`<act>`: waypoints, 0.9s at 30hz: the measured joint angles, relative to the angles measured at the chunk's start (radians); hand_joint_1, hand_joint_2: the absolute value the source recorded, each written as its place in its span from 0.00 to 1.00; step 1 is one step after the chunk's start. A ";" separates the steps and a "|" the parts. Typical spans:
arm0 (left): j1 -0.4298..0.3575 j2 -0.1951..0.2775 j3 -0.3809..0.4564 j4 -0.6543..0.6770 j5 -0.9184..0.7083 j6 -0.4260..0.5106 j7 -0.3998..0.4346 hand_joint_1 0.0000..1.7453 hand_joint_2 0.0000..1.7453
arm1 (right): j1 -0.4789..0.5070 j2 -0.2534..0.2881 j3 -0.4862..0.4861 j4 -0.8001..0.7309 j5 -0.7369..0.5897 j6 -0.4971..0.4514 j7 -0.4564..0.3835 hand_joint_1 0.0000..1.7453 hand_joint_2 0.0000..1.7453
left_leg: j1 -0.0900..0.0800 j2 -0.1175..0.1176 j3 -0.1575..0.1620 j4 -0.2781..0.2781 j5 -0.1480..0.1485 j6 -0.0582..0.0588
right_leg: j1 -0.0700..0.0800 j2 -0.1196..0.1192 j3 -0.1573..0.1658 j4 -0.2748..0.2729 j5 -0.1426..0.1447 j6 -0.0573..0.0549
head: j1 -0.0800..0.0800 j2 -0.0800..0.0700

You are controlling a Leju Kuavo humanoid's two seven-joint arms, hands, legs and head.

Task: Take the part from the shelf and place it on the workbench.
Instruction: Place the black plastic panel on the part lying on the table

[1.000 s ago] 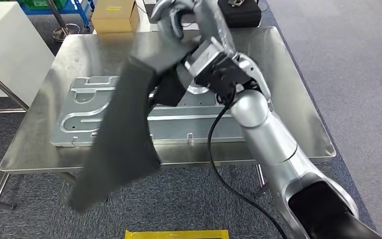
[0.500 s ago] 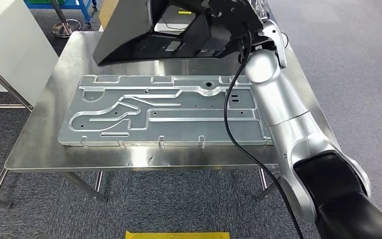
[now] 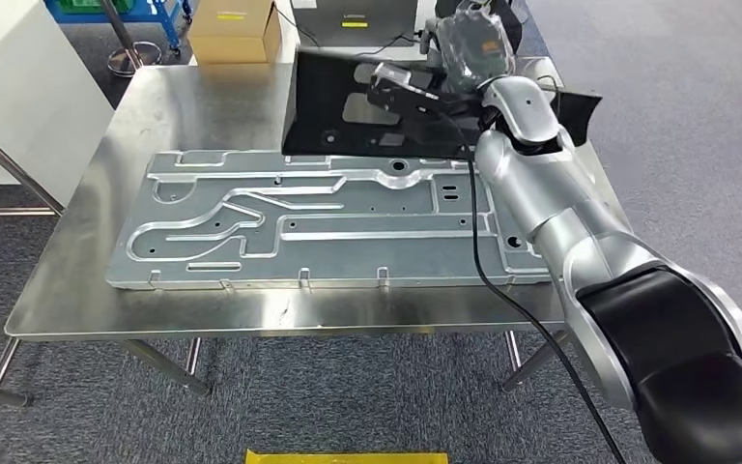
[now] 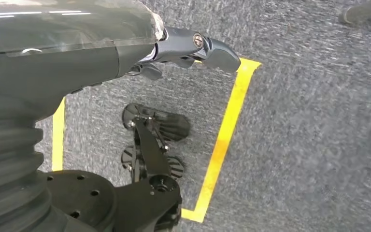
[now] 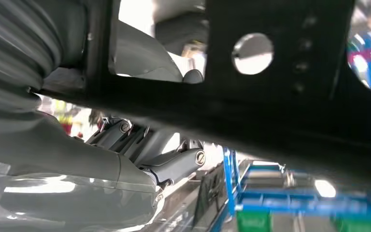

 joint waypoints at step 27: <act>-0.011 0.009 -0.022 0.000 -0.009 -0.019 -0.012 0.00 1.00 | 0.050 -0.012 0.137 0.157 0.109 0.243 -0.060 0.98 1.00 | -0.005 -0.001 0.026 -0.063 0.046 0.018 | 0.012 0.006 -0.010 0.015 -0.003 0.014 | 0.001 0.000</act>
